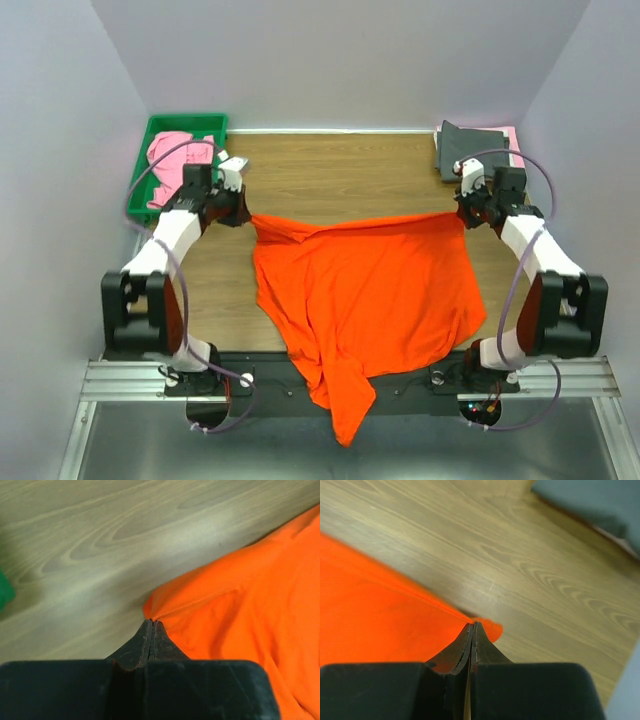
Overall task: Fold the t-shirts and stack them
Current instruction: Flatten the tshirt out
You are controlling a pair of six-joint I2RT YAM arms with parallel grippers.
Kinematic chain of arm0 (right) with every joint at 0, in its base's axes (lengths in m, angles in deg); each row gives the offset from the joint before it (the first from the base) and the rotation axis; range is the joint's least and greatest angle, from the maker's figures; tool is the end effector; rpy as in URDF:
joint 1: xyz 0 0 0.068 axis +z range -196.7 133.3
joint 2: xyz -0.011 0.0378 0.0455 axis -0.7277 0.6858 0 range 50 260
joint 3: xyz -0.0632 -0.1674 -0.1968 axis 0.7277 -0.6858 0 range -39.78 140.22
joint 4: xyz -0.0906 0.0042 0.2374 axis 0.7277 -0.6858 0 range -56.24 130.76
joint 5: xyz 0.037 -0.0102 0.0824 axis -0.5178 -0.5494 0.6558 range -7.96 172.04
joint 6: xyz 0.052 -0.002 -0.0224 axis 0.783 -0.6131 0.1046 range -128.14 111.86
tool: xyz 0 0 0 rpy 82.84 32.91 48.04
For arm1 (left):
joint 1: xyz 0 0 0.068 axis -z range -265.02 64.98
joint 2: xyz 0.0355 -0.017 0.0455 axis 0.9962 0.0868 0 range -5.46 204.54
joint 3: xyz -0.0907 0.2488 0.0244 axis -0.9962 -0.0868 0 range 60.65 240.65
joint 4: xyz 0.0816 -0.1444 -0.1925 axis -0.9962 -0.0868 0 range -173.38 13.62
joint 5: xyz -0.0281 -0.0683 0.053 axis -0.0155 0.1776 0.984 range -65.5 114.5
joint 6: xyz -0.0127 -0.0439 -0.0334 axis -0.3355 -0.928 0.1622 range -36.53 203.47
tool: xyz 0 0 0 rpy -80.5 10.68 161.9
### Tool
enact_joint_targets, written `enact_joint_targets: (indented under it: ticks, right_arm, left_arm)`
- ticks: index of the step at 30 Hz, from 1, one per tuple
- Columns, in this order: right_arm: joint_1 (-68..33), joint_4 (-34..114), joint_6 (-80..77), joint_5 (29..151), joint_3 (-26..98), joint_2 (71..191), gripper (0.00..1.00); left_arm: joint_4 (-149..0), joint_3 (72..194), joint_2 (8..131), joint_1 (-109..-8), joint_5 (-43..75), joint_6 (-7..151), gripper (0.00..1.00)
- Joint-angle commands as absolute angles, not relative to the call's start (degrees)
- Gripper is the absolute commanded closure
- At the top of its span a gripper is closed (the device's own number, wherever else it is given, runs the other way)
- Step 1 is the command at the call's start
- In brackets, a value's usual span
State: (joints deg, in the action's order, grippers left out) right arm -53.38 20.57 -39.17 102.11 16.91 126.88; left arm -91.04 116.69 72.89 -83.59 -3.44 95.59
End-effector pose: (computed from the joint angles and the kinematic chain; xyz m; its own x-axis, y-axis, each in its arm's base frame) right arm 0.2893 -0.0202 0.2661 -0.4739 -0.4320 -0.7673 -0.4606 0.8643 -0.2021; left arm 0.2968 -0.0260 0.2651 -0.5046 0.1981 -0.8403 0.5137 0.8512 -0.1078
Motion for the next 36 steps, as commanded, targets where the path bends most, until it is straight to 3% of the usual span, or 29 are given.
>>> enact_joint_targets:
  ticks: [1,17,18,19,20,21,22,24,26,30,36]
  right_arm:
    - [-53.55,32.75,-38.29,101.11,21.38,136.08,1.00]
    - [-53.38,33.55,-30.92,94.09,50.45,165.47,0.99]
    - [-53.38,32.77,-30.21,93.73,52.22,167.31,0.95]
    - [-53.38,31.80,-29.77,93.64,53.90,168.11,0.89]
    - [-53.38,30.83,-29.68,93.46,56.78,168.47,0.81]
    - [-53.38,29.95,-29.59,92.94,57.77,168.56,0.70]
    - [-53.38,27.51,-29.85,92.50,60.13,167.95,0.48]
    - [-53.38,21.81,-30.99,92.67,61.63,166.55,0.38]
    - [-53.55,17.06,-32.65,93.45,60.25,162.25,0.29]
    - [-53.55,5.74,-36.52,98.02,54.46,153.63,0.29]
    - [-53.47,-11.86,-39.78,104.61,46.10,147.56,0.39]
  left_arm:
    - [-83.59,127.43,83.20,-82.12,-0.91,94.81,1.00]
    - [-89.82,165.14,116.52,-81.51,4.64,93.40,1.00]
    - [-90.70,169.51,118.54,-81.51,4.64,93.66,0.98]
    - [-93.40,171.81,119.43,-81.59,4.64,94.62,0.90]
    - [-94.65,173.92,119.96,-81.59,4.81,95.16,0.72]
    - [-95.97,175.86,120.22,-81.59,4.90,95.77,0.63]
    - [-98.33,177.88,119.53,-81.68,4.73,97.87,0.50]
    - [-100.10,175.64,115.08,-81.77,4.29,100.16,0.38]
    - [-102.03,168.63,107.97,-81.68,2.45,104.01,0.37]
    - [-106.87,153.97,96.10,-80.89,-4.65,110.78,0.38]
    - [-112.77,133.48,84.31,-72.57,-7.40,117.13,0.45]
